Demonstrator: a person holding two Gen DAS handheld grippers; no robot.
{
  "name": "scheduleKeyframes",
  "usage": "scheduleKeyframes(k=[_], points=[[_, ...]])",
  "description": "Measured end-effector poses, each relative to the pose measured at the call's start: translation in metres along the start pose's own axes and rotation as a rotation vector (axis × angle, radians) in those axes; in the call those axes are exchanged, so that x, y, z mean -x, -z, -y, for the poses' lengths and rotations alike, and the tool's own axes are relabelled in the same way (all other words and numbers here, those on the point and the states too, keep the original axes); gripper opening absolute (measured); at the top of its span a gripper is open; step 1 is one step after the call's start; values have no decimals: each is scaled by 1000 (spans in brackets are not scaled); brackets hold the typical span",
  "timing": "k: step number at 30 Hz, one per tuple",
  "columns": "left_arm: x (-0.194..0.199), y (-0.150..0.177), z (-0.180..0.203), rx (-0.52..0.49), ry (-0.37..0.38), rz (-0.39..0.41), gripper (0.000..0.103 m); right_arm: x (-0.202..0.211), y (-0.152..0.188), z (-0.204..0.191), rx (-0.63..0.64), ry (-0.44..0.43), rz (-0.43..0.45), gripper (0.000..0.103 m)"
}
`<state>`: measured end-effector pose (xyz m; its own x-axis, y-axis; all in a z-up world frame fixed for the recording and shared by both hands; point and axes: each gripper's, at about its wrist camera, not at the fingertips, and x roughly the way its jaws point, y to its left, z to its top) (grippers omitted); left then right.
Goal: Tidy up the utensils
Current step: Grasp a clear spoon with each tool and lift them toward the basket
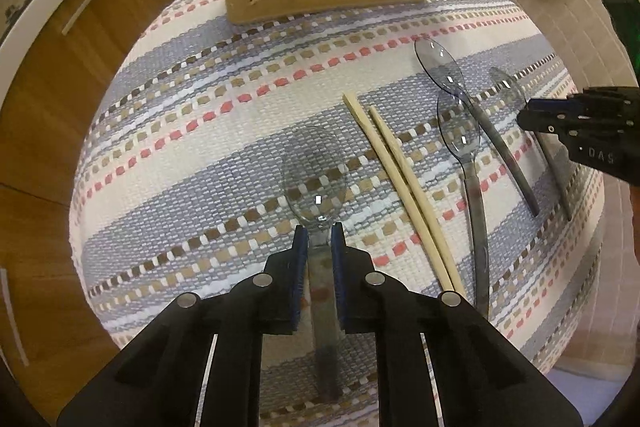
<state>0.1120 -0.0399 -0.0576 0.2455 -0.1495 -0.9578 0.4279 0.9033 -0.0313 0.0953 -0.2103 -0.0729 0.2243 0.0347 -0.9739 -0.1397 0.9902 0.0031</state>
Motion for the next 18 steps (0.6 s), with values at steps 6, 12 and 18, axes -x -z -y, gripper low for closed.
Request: scheduleKeyframes(k=[6, 12, 18], points=[[4, 5, 1, 27, -16, 76, 10, 3, 3, -7, 13, 7, 17, 10], [34, 27, -2, 70, 57, 223, 10, 28, 16, 4, -12, -63, 122, 10], [84, 32, -4, 107, 110, 441, 10, 76, 32, 2, -1, -130, 305, 10]])
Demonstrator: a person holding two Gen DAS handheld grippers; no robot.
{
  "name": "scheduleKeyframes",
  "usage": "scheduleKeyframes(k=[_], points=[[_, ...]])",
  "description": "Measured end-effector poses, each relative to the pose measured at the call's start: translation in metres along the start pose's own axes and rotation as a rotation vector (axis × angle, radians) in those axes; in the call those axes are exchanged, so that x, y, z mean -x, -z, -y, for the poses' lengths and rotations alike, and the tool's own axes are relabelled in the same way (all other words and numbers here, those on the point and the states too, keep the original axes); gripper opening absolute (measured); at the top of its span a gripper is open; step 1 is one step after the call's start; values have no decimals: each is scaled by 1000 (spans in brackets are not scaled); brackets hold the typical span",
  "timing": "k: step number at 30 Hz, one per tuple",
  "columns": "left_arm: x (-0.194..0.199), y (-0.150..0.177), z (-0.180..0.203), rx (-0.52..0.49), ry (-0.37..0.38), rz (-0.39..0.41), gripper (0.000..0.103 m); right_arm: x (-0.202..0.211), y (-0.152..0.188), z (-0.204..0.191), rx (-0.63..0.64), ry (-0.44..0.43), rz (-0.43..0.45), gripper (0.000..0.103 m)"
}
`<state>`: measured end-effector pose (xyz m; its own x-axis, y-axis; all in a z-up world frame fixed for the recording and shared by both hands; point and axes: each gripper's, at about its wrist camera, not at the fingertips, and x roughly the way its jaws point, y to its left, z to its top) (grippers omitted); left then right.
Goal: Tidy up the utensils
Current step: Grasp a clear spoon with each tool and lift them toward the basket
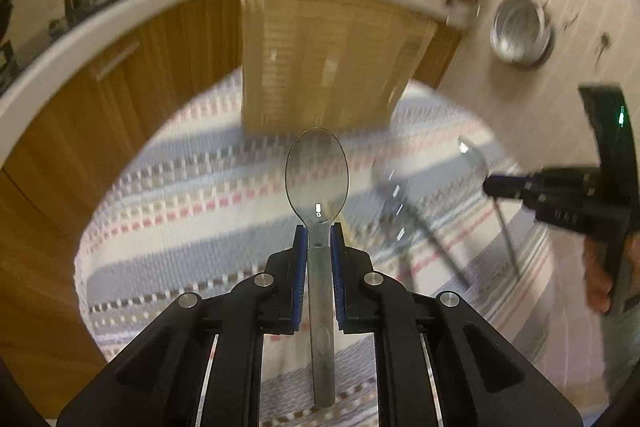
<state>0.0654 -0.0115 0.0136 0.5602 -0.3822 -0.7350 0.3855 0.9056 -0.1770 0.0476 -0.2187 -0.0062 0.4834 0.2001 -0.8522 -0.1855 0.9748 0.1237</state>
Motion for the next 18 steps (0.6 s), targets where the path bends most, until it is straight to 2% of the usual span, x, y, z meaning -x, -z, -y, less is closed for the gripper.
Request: scheduleKeyframes(k=[5, 6, 10, 16, 18], points=[[33, -20, 5, 52, 44, 195, 10, 42, -6, -8, 22, -48, 175, 10], [39, -26, 6, 65, 50, 227, 10, 50, -8, -7, 23, -53, 185, 10], [52, -53, 9, 119, 73, 362, 10, 73, -24, -9, 2, -38, 295, 10], [58, -86, 13, 182, 107, 488, 10, 83, -49, -4, -23, -78, 390, 10], [59, -97, 16, 198, 103, 535, 10, 89, -56, -5, -18, -90, 445, 10]])
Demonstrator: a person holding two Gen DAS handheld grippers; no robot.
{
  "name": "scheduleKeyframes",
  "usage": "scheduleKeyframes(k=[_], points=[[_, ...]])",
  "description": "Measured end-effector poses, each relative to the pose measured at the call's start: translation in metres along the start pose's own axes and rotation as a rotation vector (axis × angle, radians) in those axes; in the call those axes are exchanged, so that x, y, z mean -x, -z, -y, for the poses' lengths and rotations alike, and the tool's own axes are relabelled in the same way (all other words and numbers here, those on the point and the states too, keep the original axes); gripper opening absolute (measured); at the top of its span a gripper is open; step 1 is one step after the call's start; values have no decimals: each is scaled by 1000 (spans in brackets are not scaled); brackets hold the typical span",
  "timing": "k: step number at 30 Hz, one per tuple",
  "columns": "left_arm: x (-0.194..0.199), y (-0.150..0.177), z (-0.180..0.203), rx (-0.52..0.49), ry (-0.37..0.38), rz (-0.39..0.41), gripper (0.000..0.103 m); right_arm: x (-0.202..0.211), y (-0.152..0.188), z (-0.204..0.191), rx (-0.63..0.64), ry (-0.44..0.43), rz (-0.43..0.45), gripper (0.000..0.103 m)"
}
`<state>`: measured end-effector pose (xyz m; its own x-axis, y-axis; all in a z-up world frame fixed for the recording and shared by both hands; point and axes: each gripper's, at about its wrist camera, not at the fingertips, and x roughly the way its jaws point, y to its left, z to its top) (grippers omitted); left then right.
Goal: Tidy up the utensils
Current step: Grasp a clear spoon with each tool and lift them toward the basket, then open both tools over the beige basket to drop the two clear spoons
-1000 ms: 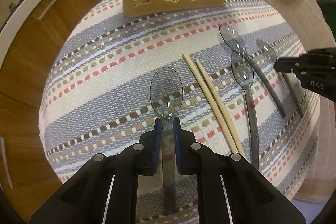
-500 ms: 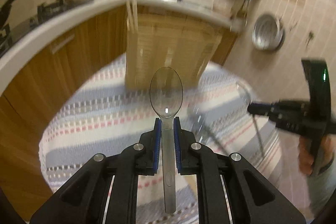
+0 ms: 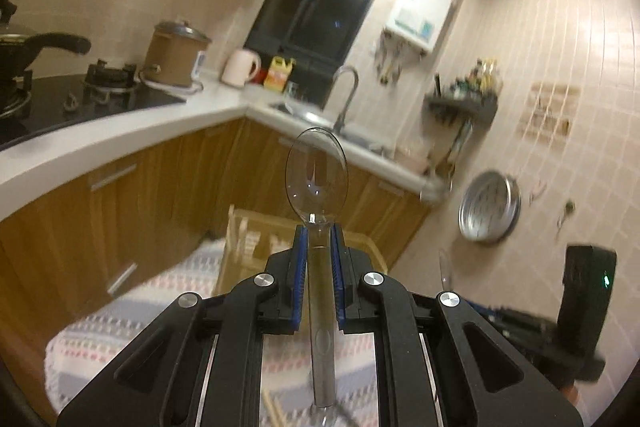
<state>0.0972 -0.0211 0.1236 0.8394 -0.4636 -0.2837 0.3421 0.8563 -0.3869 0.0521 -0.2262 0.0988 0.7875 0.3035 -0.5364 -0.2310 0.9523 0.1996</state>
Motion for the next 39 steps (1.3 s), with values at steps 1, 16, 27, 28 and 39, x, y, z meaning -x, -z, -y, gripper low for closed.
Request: scheduleKeyframes(k=[1, 16, 27, 28, 39], points=[[-3, -2, 1, 4, -11, 19, 10, 1, -3, 0, 2, -7, 27, 10], [-80, -3, 32, -28, -87, 300, 10, -34, -64, 16, 22, 105, 425, 10], [-107, 17, 19, -102, -205, 331, 10, -84, -51, 32, 9, 78, 471, 10], [-106, 16, 19, -101, -198, 332, 10, -87, -50, 33, 2, 73, 468, 10], [-112, 22, 21, -126, -169, 339, 11, -98, -39, 31, 45, 78, 448, 10]])
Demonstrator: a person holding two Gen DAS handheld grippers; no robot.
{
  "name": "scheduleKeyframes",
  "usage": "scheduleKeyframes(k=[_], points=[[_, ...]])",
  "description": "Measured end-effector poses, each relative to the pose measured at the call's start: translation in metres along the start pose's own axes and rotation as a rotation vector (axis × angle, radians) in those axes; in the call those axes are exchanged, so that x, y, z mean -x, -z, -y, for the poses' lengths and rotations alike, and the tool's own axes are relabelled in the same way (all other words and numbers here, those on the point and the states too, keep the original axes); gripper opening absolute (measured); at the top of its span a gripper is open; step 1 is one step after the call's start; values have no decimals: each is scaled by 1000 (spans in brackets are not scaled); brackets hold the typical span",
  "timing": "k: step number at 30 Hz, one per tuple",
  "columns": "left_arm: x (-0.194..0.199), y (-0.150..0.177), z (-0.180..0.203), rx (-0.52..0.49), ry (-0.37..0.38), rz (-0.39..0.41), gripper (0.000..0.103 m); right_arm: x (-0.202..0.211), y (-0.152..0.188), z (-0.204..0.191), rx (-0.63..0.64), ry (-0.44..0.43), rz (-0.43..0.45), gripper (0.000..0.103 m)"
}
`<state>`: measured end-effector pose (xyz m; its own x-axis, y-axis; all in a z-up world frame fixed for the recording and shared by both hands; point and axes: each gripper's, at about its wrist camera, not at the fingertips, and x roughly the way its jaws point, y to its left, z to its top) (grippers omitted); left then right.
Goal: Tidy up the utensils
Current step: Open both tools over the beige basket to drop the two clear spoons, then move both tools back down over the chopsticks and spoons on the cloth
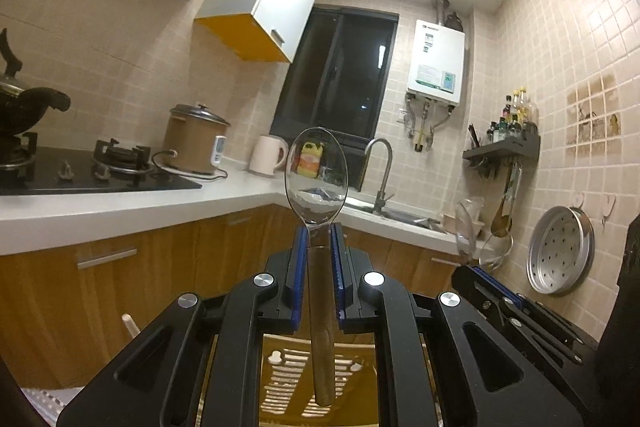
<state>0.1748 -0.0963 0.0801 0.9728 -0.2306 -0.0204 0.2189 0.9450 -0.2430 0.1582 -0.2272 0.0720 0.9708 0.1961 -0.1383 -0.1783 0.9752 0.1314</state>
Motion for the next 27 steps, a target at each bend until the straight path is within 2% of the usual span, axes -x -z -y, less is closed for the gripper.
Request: scheduleKeyframes(k=[2, 4, 8, 12, 20, 24, 27], points=[[2, 0, -3, 6, 8, -3, 11, 0, 1, 0, 1, -10, -26, 10], [3, -1, -8, 13, 8, -13, 20, 2, 2, 1, -4, -19, -44, 10], [12, -6, -14, 19, 13, -19, 25, 10, 4, 0, -4, -29, -67, 11], [32, -15, -18, 8, 13, 6, 33, 23, 6, 1, -15, -29, -88, 21], [85, -31, -24, 16, 34, 14, 35, 65, 5, -2, 1, -14, -122, 22], [113, -31, -29, 14, 41, -15, 37, 92, 11, -4, 0, -15, -162, 22], [124, -26, -37, 43, 68, -118, 40, 107, 20, -7, -6, -26, -214, 22]])
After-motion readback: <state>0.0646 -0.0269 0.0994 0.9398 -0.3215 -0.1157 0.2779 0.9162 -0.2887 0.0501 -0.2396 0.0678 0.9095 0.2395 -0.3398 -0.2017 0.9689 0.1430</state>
